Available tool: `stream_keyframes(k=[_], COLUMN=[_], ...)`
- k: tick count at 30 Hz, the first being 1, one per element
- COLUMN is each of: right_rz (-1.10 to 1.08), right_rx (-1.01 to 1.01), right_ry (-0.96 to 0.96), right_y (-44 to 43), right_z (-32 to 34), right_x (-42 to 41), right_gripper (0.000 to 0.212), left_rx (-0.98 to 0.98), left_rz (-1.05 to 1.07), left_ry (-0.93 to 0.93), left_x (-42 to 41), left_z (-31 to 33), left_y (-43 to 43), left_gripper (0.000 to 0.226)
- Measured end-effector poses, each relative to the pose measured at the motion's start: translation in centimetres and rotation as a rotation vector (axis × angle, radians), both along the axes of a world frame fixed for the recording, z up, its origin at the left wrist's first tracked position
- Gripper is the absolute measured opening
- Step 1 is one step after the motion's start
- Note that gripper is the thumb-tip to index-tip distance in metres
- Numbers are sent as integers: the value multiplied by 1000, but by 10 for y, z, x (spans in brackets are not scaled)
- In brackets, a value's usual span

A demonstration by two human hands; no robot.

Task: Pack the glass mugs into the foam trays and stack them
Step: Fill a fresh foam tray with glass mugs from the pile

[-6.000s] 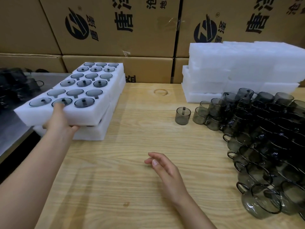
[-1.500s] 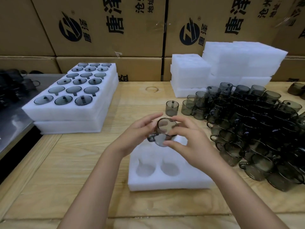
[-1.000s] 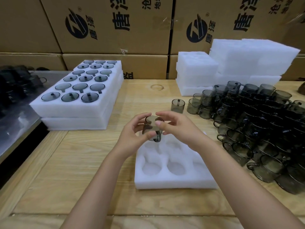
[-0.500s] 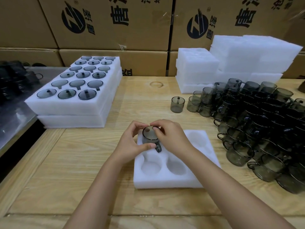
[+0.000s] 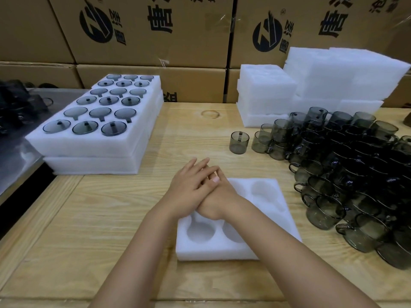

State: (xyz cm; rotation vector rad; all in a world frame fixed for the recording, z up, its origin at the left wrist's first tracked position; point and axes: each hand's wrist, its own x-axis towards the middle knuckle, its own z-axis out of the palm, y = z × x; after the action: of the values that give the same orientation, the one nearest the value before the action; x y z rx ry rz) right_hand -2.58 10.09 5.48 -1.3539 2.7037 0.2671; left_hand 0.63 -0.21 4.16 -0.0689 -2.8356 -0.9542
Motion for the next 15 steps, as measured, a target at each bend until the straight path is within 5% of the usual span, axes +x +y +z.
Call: stream_keyframes(k=[3,8,13,15], right_rz=[-16,-60,-105,-121], right_rx=[73,-70,-493,-665], right_ry=[0,-38,-360,-411], right_y=[-3,-2,9,23], right_z=[0,-7,-2,5], right_x=[-2,-1,3,8], right_gripper=[66,65,57,54], left_rx=[88,161,1191,1306], left_rz=[-31,-1,170,212], left_ry=[-28,85,184,183], left_x=[-3,1,12,14], left_z=[-3,-6,-24,-36], left_y=[-4,0,-2,-6], left_gripper=[41,52,32,35])
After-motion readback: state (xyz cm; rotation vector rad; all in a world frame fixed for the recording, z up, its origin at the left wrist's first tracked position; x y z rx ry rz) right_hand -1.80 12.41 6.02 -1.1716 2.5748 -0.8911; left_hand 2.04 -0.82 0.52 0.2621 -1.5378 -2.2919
